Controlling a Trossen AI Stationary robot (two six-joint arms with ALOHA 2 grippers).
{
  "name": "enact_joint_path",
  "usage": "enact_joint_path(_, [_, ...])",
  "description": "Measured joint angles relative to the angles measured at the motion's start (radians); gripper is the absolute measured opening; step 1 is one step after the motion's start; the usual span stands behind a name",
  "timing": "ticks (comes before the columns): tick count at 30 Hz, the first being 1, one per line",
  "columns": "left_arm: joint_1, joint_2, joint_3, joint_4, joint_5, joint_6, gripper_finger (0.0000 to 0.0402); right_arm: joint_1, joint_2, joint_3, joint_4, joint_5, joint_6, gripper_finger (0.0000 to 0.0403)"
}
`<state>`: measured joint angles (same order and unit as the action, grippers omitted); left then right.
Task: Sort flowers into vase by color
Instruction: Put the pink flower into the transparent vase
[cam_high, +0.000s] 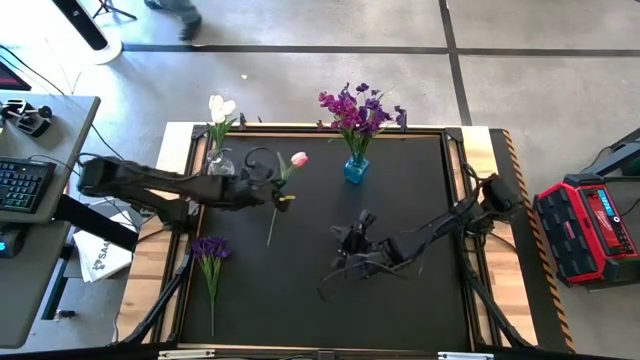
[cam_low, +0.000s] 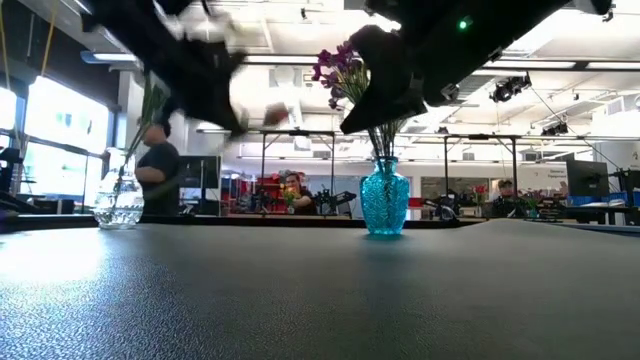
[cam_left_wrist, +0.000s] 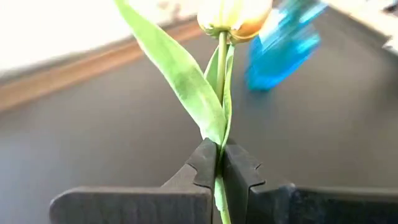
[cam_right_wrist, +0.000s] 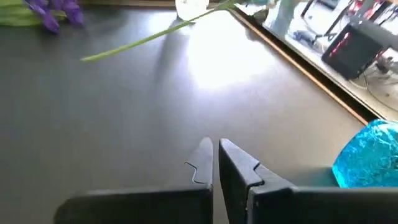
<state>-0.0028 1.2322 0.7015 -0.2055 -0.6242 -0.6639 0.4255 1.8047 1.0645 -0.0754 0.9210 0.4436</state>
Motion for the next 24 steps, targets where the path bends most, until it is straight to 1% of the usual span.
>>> enact_joint_path(3, [-0.079, -0.115, 0.004, 0.083, -0.084, 0.264, 0.0001, 0.020, 0.023, 0.000, 0.073, 0.030, -0.042, 0.0000])
enact_joint_path(6, [-0.185, -0.209, 0.005, 0.133, -0.205, 0.556, 0.0001, 0.029, 0.049, 0.000, 0.174, 0.031, -0.123, 0.0000])
enact_joint_path(8, [-0.254, -0.255, 0.005, 0.146, -0.321, 0.743, 0.0001, 0.029, 0.064, 0.000, 0.237, 0.016, -0.183, 0.0000])
enact_joint_path(12, [-0.345, -0.305, 0.005, 0.143, -0.619, 1.077, 0.0001, 0.024, 0.075, 0.000, 0.307, -0.033, -0.262, 0.0000])
enact_joint_path(15, [-0.351, -0.313, 0.004, 0.131, -0.752, 1.274, 0.0001, 0.016, 0.075, 0.000, 0.324, -0.053, -0.275, 0.0000])
enact_joint_path(17, [-0.336, -0.314, 0.004, 0.136, -0.820, 1.337, 0.0002, 0.013, 0.075, 0.000, 0.333, -0.061, -0.292, 0.0000])
enact_joint_path(19, [-0.309, -0.321, 0.004, 0.119, -0.845, 1.338, 0.0002, 0.009, 0.075, 0.000, 0.337, -0.061, -0.295, 0.0000])
enact_joint_path(20, [-0.293, -0.331, 0.004, 0.099, -0.835, 1.309, 0.0001, 0.006, 0.075, 0.000, 0.335, -0.063, -0.295, 0.0000])
enact_joint_path(22, [-0.252, -0.364, 0.004, 0.066, -0.756, 1.243, 0.0001, 0.006, 0.075, 0.000, 0.334, -0.064, -0.300, 0.0000])
enact_joint_path(24, [-0.203, -0.405, 0.004, 0.041, -0.681, 1.213, 0.0001, 0.006, 0.075, 0.000, 0.336, -0.065, -0.313, 0.0000])
